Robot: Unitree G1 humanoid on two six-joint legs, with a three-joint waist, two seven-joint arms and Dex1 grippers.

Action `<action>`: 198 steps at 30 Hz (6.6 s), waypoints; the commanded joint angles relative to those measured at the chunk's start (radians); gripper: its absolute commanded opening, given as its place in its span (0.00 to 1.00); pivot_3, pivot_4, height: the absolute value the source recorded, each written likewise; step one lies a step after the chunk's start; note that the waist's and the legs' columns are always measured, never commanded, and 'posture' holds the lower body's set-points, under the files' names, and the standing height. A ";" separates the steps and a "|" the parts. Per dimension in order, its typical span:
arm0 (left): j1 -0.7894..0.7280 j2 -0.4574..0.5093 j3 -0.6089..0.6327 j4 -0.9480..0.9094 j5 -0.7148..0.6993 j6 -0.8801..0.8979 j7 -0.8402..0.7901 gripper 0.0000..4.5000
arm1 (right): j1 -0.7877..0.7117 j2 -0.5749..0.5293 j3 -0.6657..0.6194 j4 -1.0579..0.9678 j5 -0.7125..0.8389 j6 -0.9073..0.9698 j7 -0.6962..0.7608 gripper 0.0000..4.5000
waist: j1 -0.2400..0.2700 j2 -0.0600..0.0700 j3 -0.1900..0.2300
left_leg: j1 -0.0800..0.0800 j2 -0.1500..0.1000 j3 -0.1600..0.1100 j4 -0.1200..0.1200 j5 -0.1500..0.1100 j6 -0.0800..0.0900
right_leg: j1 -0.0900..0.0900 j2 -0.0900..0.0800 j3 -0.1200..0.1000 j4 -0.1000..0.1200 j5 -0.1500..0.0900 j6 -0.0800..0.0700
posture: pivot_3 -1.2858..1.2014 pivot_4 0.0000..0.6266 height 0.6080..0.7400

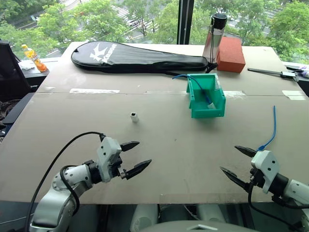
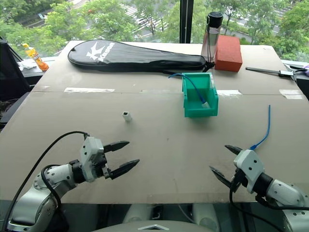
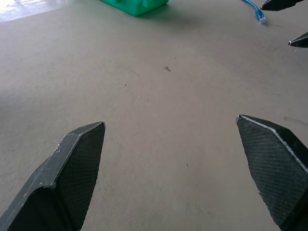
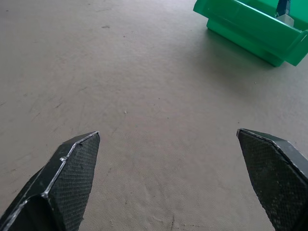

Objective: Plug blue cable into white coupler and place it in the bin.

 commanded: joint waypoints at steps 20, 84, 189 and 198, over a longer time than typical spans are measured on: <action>-0.252 0.037 -0.151 -0.105 -0.099 0.017 -0.180 0.99 | -0.452 -0.674 -0.070 0.359 0.033 0.006 0.550 1.00 | -0.001 0.000 0.001 | 0.001 -0.001 0.001 0.003 0.000 0.001 | 0.001 0.006 0.001 0.000 0.002 -0.004 | 0.52 0.24 1.00; -0.113 0.032 -0.065 -0.013 -0.023 -0.129 -0.131 1.00 | -1.308 0.004 0.786 0.676 -0.529 0.336 0.614 0.47 | -0.013 0.003 0.001 | 0.001 0.000 0.003 0.004 0.000 0.000 | 0.000 0.006 0.001 0.003 0.003 -0.005 | 0.52 0.24 1.00; -0.753 -0.249 -0.207 0.367 0.144 -0.142 -0.069 0.79 | -0.542 0.374 0.026 -0.048 0.963 0.505 -0.683 0.00 | -0.018 0.001 0.000 | 0.000 -0.001 -0.001 0.005 -0.001 0.003 | 0.004 0.008 0.002 0.002 0.006 0.001 | 0.52 0.24 1.00; -0.603 -0.081 0.076 0.407 0.046 0.020 0.039 0.79 | -0.590 0.368 0.087 0.015 0.902 0.511 -0.612 0.00 | -0.024 0.001 0.000 | 0.000 0.000 -0.001 0.004 -0.001 0.003 | 0.003 0.007 0.001 0.002 0.006 0.001 | 0.52 0.24 1.00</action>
